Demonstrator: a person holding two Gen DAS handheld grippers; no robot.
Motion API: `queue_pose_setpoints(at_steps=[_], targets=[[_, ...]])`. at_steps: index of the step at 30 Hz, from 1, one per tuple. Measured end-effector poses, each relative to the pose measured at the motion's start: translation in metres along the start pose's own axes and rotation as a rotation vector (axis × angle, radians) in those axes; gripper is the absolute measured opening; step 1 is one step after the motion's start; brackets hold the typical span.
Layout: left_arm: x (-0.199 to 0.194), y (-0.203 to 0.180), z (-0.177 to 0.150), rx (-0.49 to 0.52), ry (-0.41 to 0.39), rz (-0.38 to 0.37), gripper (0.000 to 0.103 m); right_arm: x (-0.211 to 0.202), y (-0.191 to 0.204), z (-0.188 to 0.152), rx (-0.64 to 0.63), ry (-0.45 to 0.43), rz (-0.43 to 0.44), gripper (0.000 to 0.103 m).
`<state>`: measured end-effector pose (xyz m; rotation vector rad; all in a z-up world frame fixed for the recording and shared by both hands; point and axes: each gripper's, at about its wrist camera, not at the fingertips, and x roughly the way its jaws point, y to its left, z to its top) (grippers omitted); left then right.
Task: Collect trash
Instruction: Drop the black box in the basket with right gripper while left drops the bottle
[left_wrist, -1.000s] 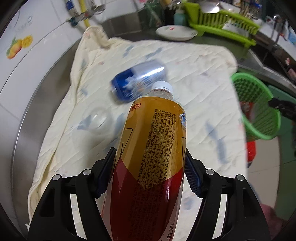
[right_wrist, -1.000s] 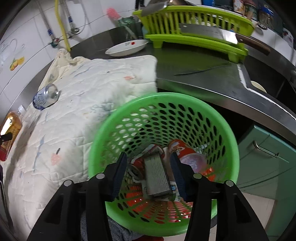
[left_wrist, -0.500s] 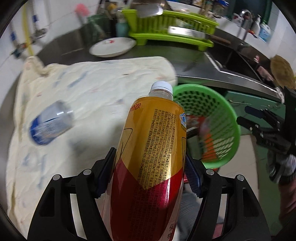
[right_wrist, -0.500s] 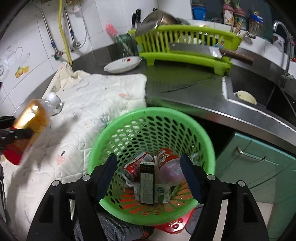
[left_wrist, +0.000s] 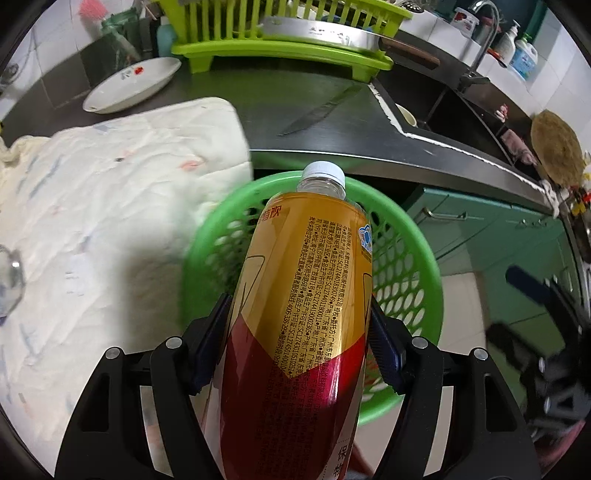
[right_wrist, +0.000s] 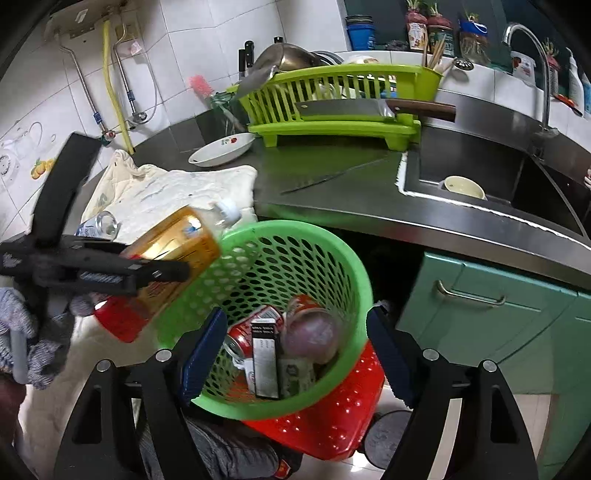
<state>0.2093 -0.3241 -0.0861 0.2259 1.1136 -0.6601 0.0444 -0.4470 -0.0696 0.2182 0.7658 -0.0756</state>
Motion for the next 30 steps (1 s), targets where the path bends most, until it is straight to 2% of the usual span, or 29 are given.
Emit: queue_pose_setpoints(at_steps=[8,9,14,25,30], targets=[[0.025,-0.011,0.002,-0.032,0.005,-0.036,0.072,0.002,-0.015,-0.007,0.027,0.007,-0.005,0.076],[0.024,-0.011,0.001,-0.036,0.001,-0.047,0.075,0.002,-0.015,-0.007,0.027,0.008,-0.004,0.076],[0.005,-0.005,-0.006,-0.029,-0.042,-0.055,0.075,0.001,-0.011,-0.006,0.027,0.003,0.006,0.076],[-0.059,0.043,-0.045,-0.061,-0.134,0.031,0.075,-0.004,0.030,0.004,-0.034,-0.010,0.052,0.076],[-0.085,0.076,-0.066,-0.099,-0.166,0.103,0.075,0.001,0.061,0.012,-0.075,-0.010,0.081,0.076]])
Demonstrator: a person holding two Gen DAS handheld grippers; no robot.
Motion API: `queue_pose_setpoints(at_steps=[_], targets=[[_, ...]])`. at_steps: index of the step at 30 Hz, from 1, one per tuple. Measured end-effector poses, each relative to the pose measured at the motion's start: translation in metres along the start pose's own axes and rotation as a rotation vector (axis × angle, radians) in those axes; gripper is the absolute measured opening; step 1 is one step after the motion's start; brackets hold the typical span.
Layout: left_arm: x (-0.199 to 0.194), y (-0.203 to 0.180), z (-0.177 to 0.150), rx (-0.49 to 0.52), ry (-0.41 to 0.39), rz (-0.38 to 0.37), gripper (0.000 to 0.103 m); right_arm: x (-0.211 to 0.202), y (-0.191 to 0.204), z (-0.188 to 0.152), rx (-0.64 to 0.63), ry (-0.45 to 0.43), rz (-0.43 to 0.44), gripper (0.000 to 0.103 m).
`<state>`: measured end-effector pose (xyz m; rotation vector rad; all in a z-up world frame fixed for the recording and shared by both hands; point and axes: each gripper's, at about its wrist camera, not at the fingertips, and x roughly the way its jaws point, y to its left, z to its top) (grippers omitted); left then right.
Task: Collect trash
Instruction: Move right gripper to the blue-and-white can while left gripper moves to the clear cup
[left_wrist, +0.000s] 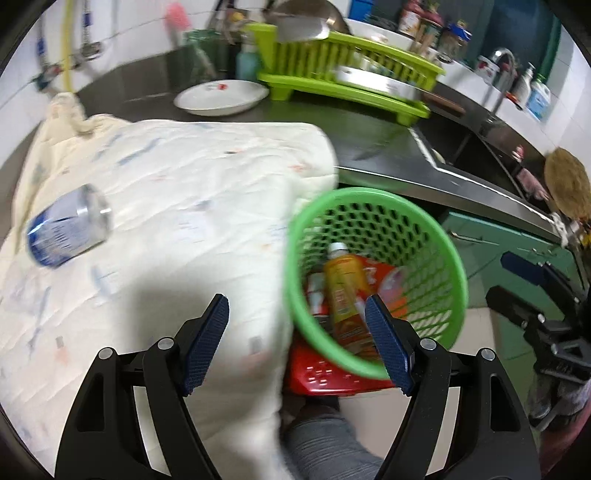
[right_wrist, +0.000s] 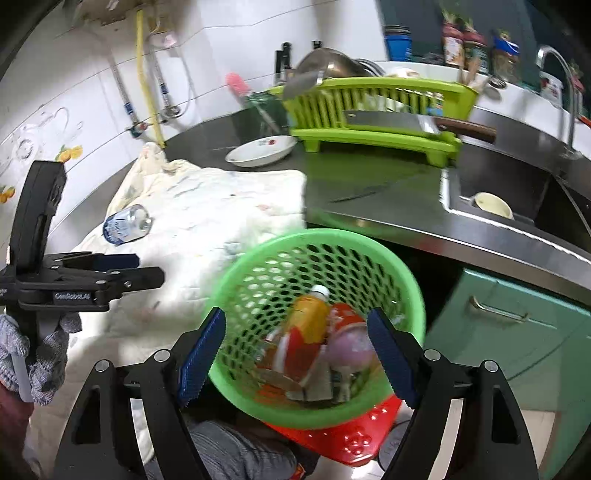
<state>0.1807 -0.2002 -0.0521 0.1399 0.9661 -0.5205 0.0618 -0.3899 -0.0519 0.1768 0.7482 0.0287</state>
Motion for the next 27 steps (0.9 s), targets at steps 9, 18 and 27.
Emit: queue_pose_setpoints(at_steps=[9,18,27], targets=[[-0.042,0.088,-0.024,-0.128,-0.053,0.135,0.075,0.024,0.061,0.019,-0.088,0.019,0.081,0.078],[-0.081,0.192,-0.046,-0.285,-0.099,0.310,0.075,0.052,0.131,0.044,-0.219,0.052,0.172,0.080],[-0.080,0.254,-0.063,-0.367,-0.071,0.365,0.079,0.088,0.197,0.070,-0.421,0.102,0.226,0.084]])
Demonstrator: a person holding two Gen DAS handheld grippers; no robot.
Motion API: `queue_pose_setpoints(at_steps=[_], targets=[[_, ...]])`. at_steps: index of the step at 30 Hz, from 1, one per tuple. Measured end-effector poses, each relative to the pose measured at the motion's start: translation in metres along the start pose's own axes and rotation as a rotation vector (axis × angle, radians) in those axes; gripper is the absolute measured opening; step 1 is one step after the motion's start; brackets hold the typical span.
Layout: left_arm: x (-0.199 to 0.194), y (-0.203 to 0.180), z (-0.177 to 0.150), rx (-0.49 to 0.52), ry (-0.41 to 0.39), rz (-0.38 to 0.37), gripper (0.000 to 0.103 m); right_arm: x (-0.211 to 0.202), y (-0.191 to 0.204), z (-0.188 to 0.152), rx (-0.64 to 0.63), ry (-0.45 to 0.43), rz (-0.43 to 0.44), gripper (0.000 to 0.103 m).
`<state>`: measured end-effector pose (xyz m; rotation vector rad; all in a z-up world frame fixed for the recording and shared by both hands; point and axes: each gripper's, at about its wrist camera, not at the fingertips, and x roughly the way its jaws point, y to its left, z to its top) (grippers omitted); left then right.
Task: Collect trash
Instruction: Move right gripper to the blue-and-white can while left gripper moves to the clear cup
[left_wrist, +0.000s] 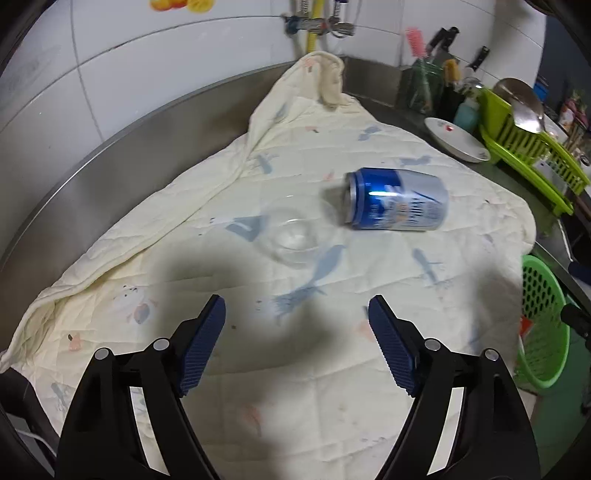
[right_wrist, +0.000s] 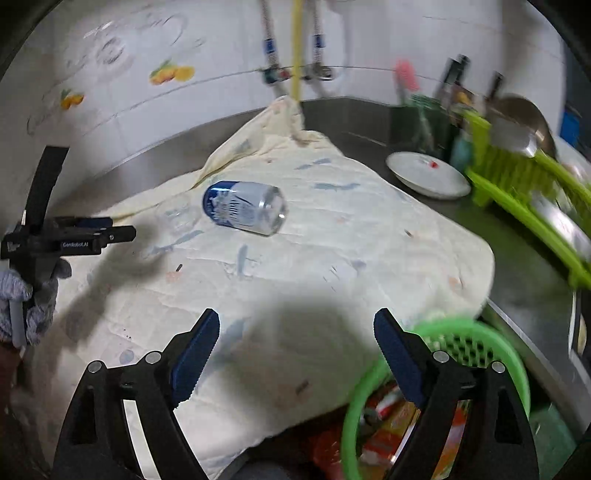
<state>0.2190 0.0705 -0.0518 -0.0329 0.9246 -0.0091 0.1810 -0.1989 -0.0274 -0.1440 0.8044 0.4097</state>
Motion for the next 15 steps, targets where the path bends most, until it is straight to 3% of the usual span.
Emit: queue_pose_setpoints(at_steps=[6,15], targets=[[0.014,0.021,-0.003,-0.023,0.021,-0.012,0.079,0.028,0.024,0.037,-0.197,0.036,0.012,0.088],[0.020,0.039,-0.001,-0.042,0.015,-0.023,0.081,0.089,0.064,0.097,-0.488,0.116,0.115,0.088]])
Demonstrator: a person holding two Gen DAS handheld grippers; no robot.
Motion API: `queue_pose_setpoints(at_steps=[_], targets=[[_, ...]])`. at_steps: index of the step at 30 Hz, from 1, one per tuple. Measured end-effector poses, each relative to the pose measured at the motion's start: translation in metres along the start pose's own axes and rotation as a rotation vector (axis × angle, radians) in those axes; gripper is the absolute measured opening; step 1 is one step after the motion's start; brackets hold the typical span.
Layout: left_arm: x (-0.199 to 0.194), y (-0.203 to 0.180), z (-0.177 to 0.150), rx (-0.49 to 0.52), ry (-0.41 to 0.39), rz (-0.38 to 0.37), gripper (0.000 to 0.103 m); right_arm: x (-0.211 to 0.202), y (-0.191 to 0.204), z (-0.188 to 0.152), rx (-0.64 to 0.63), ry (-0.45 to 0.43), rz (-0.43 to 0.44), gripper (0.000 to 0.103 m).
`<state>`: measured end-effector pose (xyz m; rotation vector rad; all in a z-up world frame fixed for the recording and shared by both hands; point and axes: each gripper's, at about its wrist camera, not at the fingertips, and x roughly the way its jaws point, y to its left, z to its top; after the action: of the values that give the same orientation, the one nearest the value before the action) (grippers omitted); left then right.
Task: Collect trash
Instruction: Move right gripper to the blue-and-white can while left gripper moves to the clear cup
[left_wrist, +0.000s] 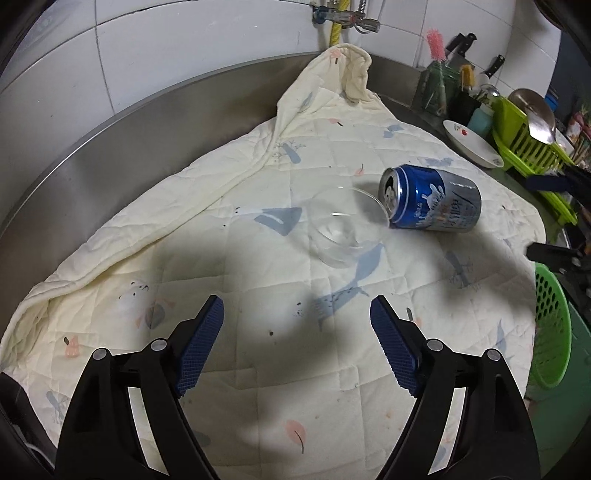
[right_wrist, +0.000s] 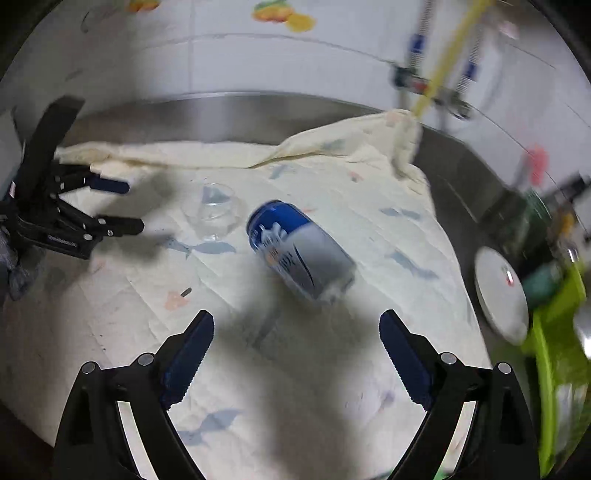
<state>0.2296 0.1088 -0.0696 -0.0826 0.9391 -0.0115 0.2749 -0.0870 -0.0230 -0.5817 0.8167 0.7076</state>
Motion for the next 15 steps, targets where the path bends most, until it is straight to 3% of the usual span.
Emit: queue_pose_setpoints(at_steps=[9,15], targets=[[0.010,0.004,0.006,0.019,0.000,-0.001,0.081,0.060,0.008,0.051,-0.264,0.138,0.031,0.088],[0.019,0.008,0.006,0.011,0.011,-0.017,0.081,0.096,0.006,0.066,-0.315,0.190,0.035,0.088]])
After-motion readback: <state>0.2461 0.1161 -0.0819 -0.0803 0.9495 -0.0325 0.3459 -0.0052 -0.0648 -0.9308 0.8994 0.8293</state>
